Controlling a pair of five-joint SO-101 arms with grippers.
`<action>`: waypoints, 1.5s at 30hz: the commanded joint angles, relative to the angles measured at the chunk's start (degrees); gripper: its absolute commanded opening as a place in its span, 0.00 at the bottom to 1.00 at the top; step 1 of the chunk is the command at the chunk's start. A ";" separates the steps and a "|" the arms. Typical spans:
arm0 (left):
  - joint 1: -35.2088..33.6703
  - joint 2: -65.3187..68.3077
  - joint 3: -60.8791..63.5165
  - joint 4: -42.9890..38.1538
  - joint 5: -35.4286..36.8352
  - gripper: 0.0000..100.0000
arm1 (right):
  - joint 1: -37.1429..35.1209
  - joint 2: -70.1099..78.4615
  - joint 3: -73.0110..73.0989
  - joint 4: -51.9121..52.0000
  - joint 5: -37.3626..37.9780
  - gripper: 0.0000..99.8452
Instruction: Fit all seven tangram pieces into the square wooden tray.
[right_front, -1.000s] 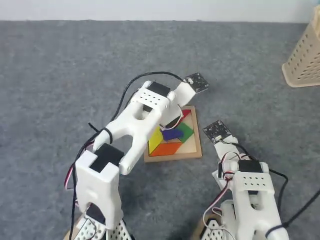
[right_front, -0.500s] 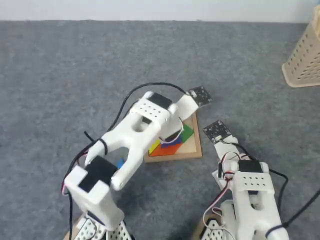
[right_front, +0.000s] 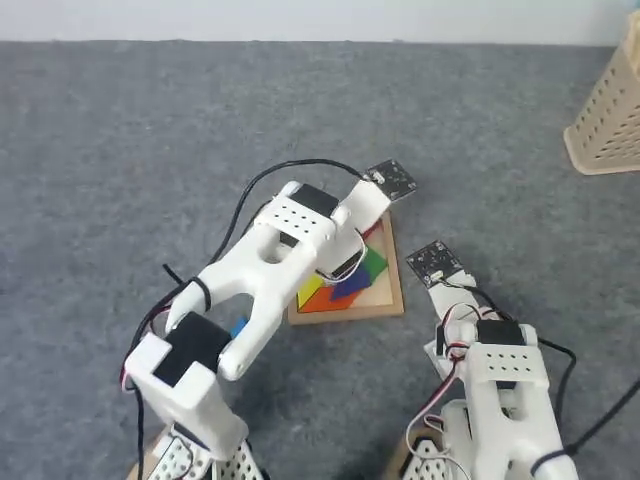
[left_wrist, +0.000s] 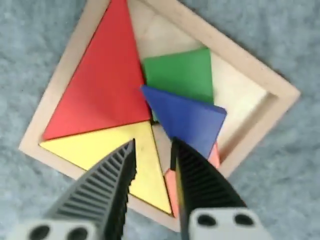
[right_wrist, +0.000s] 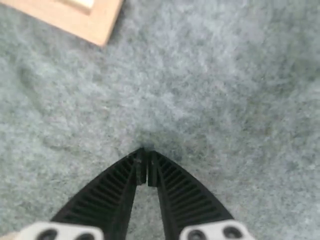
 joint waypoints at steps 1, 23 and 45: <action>-0.18 -4.48 -2.95 -0.35 1.41 0.11 | 0.57 -1.89 -0.18 -1.01 0.88 0.01; 5.01 0.97 -5.76 2.02 4.22 0.11 | 0.57 -1.89 -0.18 -1.01 0.88 0.01; 2.37 1.05 -6.64 1.85 4.13 0.11 | 0.57 -1.89 -0.18 -1.01 0.88 0.01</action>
